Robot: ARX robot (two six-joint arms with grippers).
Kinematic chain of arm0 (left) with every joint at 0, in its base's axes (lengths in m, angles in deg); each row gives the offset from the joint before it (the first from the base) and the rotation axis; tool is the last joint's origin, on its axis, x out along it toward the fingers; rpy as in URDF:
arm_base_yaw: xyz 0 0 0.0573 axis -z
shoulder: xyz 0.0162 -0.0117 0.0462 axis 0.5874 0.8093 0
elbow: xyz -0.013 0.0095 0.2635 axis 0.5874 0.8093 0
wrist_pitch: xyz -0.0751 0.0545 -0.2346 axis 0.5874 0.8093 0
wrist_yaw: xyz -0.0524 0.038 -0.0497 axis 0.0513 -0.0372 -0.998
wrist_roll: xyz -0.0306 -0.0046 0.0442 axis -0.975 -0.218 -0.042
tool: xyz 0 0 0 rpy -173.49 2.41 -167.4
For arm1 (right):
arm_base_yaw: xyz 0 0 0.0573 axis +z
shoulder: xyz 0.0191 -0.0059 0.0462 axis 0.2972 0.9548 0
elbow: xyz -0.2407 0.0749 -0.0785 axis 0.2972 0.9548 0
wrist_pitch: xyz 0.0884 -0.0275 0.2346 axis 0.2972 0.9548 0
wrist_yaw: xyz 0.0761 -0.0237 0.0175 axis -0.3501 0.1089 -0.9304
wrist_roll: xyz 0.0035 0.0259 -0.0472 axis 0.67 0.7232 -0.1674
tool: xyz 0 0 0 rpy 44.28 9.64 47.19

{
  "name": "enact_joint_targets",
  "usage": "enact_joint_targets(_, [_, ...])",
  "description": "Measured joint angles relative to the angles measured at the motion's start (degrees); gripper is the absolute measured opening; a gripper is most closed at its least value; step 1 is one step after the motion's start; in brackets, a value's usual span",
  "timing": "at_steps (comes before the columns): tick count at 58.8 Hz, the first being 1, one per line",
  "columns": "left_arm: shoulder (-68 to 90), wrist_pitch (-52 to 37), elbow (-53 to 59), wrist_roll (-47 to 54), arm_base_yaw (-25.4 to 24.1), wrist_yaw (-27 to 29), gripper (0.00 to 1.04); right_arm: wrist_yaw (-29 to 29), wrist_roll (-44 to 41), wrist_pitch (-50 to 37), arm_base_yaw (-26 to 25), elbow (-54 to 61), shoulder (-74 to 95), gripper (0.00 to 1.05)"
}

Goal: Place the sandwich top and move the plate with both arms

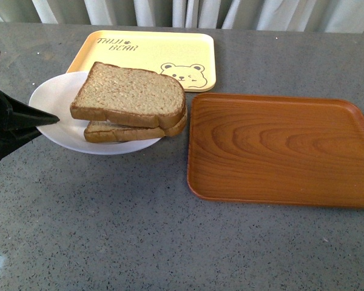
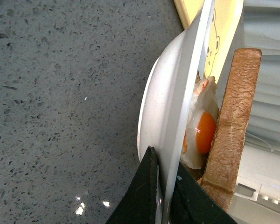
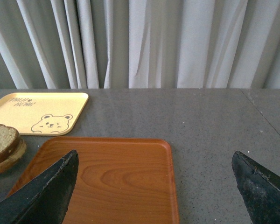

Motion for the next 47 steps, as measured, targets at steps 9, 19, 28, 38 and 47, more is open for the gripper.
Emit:
enact_joint_targets(9, [-0.20, -0.77, -0.02, -1.51, 0.02, -1.46, 0.03, 0.00, 0.00, 0.00, -0.02, -0.02, 0.00, 0.96])
enact_joint_targets(19, [-0.28, -0.63, -2.01, -2.38, 0.37, -1.62, 0.03, 0.00, 0.00, 0.00, 0.00, -0.02, 0.00, 0.96])
enact_joint_targets(28, [0.02, 0.39, -7.69, -3.61, 1.29, -1.57, 0.03, 0.00, 0.00, 0.00, -0.02, -0.02, 0.00, 0.96])
enact_joint_targets(38, [2.64, 2.27, -14.01, -4.31, 2.82, -1.57, 0.03, 0.00, 0.00, 0.00, 0.00, -0.02, 0.00, 0.96])
enact_joint_targets(47, [6.47, 4.26, -19.52, -4.44, 3.80, -1.53, 0.03, 0.00, 0.00, 0.00, -0.02, -0.02, 0.00, 0.96])
